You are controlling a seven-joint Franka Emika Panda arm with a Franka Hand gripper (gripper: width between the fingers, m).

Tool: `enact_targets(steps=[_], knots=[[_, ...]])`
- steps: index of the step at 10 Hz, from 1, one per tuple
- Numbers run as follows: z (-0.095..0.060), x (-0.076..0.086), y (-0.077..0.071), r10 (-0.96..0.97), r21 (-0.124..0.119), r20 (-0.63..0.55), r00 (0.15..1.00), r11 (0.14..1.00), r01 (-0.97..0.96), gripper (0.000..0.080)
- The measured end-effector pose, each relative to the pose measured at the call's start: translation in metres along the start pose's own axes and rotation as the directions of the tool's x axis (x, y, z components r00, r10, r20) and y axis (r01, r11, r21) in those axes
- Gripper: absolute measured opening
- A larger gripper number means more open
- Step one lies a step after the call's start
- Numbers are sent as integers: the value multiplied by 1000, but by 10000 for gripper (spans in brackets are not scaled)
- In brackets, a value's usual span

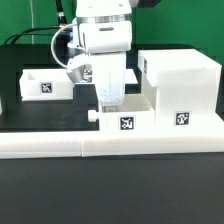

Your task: Assemble drawer

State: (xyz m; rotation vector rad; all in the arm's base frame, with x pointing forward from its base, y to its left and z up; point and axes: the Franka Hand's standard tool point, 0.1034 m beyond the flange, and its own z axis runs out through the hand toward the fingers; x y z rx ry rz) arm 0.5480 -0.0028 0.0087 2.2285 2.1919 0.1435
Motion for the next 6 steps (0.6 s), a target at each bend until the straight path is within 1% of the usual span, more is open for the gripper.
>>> enact_targets(steps=[2, 3, 4, 6], knots=[[0, 0, 0, 1, 0, 0, 1000, 1000, -1, 42], [0, -1, 0, 1, 4, 0, 1000, 1000, -1, 42], [0, -1, 0, 1, 15, 1, 1000, 1000, -1, 42], [0, -1, 0, 0, 14, 1, 1000, 1000, 0, 42]])
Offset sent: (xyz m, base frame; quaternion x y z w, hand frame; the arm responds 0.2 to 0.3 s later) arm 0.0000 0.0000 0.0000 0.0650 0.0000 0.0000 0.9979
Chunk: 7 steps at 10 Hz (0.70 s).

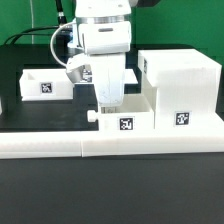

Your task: Assemble drawer

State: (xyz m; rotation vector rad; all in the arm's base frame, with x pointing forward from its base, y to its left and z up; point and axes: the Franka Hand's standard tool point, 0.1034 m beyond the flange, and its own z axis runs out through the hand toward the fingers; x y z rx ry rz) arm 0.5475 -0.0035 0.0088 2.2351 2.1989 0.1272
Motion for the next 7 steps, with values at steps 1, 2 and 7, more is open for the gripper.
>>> enact_targets(steps=[1, 2, 7], knots=[[0, 0, 0, 0, -1, 0, 1000, 1000, 0, 42], [0, 0, -1, 0, 3, 0, 1000, 1000, 0, 42], [0, 0, -2, -1, 9, 1, 1000, 1000, 1, 42]])
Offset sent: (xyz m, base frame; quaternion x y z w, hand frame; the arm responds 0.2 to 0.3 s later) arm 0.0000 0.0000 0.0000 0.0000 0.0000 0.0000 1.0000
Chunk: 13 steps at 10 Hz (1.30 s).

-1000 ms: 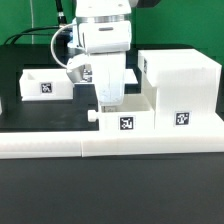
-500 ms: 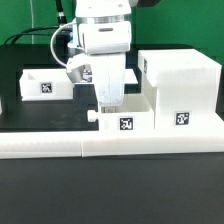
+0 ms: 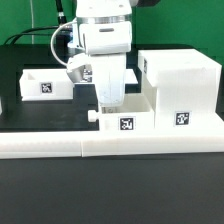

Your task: Assemble drawer

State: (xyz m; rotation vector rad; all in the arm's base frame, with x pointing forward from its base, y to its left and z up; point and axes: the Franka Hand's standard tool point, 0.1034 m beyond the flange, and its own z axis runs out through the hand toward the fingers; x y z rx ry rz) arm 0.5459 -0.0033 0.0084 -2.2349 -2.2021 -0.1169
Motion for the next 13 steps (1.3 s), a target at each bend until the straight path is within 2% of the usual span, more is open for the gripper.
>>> enact_targets(steps=[3, 5, 13], knots=[[0, 5, 0, 31, 1, 0, 1000, 1000, -31, 42], [0, 3, 0, 33, 20, 3, 999, 999, -33, 42], [0, 3, -1, 23, 28, 5, 1000, 999, -23, 42]])
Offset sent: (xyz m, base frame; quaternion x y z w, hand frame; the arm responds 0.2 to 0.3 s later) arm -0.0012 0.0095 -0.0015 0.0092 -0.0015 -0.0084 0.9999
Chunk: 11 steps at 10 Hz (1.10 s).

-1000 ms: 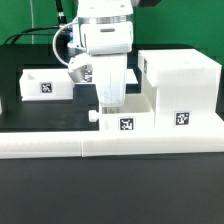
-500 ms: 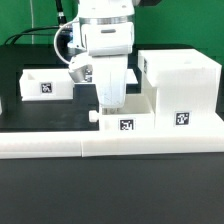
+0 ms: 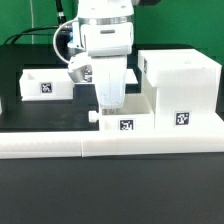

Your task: Assemble drawer

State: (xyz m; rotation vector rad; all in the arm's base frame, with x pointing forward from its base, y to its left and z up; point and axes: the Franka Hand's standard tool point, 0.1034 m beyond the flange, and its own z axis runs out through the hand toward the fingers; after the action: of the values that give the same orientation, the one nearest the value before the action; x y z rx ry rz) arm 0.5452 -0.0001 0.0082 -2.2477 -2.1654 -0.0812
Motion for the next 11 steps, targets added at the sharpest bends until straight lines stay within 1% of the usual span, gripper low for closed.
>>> enact_targets(steps=[1, 2, 9, 11], knots=[[0, 0, 0, 1, 3, 0, 1000, 1000, -1, 42], [0, -1, -1, 2, 25, 3, 1000, 1000, -2, 42], [-1, -2, -1, -24, 23, 10, 1000, 999, 23, 42], [0, 1, -1, -32, 24, 10, 999, 999, 32, 42]])
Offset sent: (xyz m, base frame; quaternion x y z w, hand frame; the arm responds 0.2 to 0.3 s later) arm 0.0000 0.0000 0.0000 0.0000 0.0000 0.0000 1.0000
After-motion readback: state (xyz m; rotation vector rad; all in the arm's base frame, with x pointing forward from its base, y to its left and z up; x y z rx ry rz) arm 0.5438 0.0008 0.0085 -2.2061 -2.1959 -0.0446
